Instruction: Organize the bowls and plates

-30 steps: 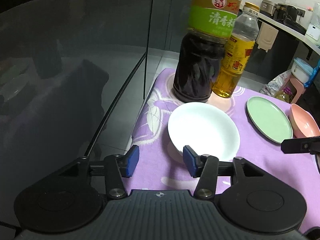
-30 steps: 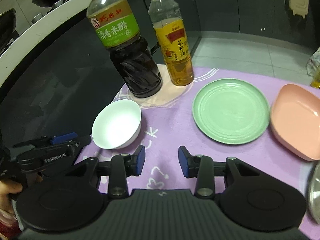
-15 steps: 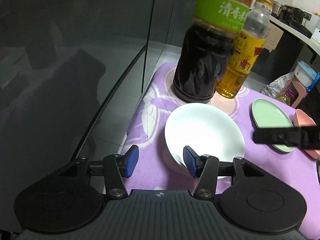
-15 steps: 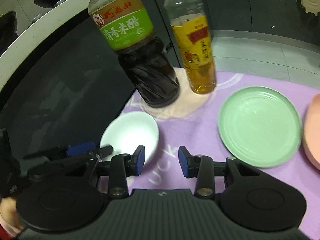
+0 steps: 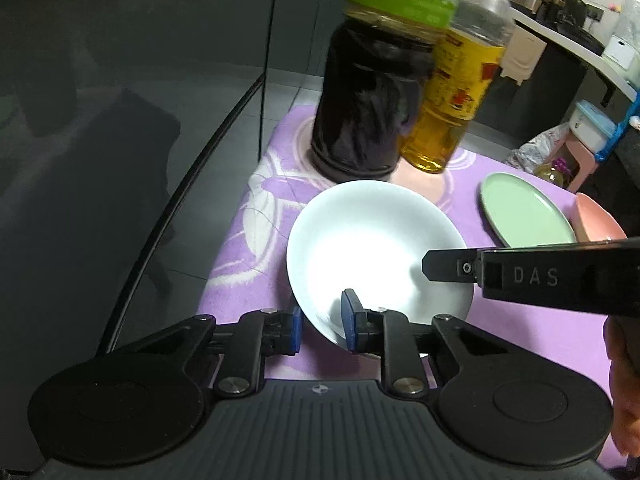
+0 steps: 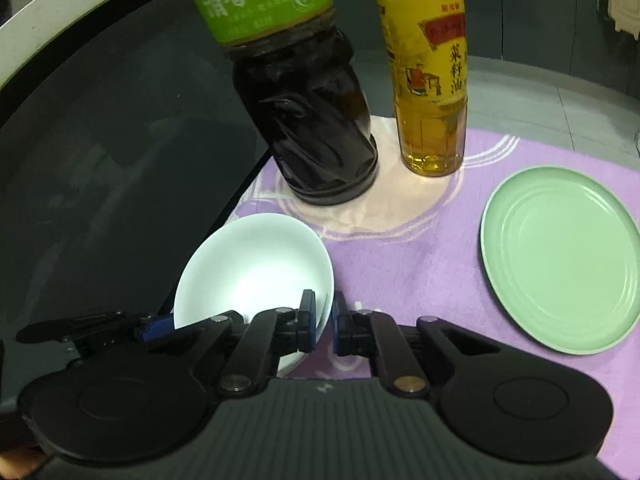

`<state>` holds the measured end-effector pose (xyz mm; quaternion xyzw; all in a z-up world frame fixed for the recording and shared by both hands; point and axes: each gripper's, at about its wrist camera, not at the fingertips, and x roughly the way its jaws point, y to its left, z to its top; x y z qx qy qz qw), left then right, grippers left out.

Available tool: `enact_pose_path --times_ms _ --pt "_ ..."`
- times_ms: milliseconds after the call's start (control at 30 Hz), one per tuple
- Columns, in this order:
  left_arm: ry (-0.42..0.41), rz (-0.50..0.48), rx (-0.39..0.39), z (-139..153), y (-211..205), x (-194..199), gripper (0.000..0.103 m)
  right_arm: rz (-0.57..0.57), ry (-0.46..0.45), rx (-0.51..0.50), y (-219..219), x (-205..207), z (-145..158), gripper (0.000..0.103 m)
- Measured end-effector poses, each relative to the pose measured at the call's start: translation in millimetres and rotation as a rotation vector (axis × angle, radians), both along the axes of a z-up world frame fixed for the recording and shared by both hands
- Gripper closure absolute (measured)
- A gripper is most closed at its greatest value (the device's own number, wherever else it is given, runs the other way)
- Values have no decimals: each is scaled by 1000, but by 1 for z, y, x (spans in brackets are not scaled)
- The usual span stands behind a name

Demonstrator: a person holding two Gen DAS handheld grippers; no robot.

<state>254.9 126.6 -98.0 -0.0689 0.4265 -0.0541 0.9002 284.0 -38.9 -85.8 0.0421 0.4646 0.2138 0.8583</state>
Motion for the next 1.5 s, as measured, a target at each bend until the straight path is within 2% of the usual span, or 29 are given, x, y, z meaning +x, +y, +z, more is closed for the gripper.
enact_pose_path --times_ms 100,367,533,800,1300,1500 --pt "1 -17 -14 6 -4 -8 84 0 5 -3 -8 -8 5 95" --pt "-43 -83 24 33 -32 -40 84 -36 13 9 -40 -37 29 94" --pt "-87 -118 28 54 -46 -65 85 -44 -21 32 -65 -65 46 93" --pt "-148 -174 41 83 -70 -106 85 -73 -74 51 -81 -118 75 91" --pt "-160 -251 59 92 -99 -165 84 -60 -83 78 -115 -187 76 89" --pt "-140 -272 43 86 -104 -180 84 -62 -81 73 -122 -207 71 88"
